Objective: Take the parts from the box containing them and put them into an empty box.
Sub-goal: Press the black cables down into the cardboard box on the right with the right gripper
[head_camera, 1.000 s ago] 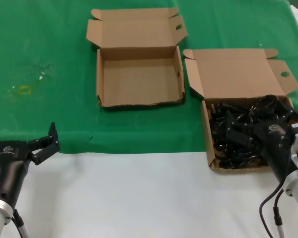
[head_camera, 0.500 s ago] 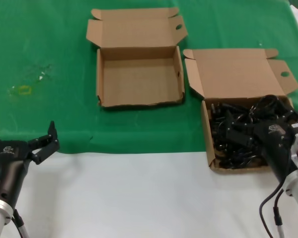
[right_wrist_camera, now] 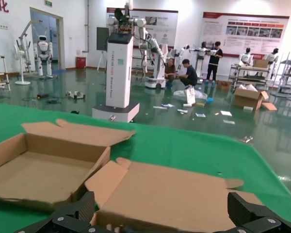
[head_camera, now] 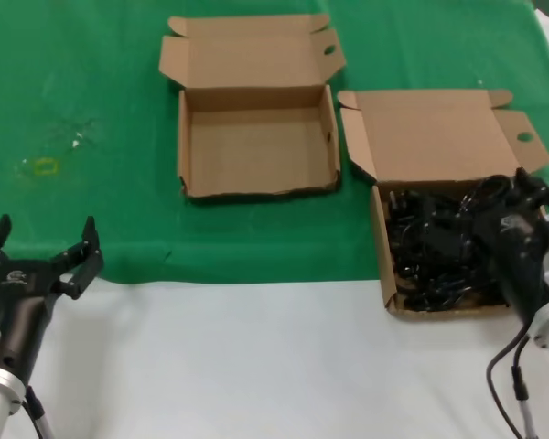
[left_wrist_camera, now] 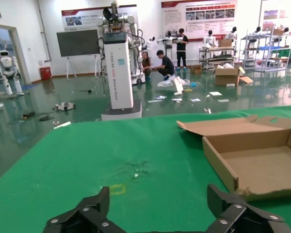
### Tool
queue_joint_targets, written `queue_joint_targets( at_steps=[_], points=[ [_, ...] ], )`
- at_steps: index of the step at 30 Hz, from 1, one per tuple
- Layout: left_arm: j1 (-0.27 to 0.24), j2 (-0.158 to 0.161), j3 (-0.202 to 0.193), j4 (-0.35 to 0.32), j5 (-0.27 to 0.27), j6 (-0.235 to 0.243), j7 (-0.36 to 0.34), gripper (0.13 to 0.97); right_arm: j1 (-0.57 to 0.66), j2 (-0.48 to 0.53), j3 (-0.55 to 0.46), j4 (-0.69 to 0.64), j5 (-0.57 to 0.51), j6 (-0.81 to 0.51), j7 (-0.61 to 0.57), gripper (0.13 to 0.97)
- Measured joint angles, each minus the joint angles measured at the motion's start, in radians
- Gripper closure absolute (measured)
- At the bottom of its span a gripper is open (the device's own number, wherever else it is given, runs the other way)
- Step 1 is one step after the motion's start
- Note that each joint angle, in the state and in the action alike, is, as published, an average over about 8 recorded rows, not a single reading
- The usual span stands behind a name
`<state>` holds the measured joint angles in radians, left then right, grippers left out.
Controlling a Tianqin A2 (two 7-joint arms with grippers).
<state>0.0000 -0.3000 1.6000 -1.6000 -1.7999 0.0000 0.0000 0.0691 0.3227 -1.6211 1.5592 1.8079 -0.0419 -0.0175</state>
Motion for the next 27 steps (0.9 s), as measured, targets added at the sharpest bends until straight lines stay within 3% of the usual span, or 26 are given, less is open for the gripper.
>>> queue_joint_targets(
  at_steps=[5, 9, 14, 20, 27],
  points=[
    [0.000, 0.000, 0.000, 0.000, 0.000, 0.000, 0.000, 0.434, 0.003, 0.032, -0.017, 0.003, 0.002, -0.013, 0.010, 0.129],
    [0.000, 0.000, 0.000, 0.000, 0.000, 0.000, 0.000, 0.434, 0.022, 0.098, -0.069, 0.008, 0.007, -0.018, 0.046, 0.129],
    [0.000, 0.000, 0.000, 0.000, 0.000, 0.000, 0.000, 0.575, 0.078, 0.230, -0.158, 0.011, 0.000, -0.066, 0.132, 0.129],
    [0.000, 0.000, 0.000, 0.000, 0.000, 0.000, 0.000, 0.702, 0.181, 0.399, -0.228, -0.008, -0.025, -0.254, 0.214, 0.129],
    [0.000, 0.000, 0.000, 0.000, 0.000, 0.000, 0.000, 0.830, 0.357, 0.548, -0.298, -0.078, -0.008, -0.551, 0.170, 0.129]
  ],
)
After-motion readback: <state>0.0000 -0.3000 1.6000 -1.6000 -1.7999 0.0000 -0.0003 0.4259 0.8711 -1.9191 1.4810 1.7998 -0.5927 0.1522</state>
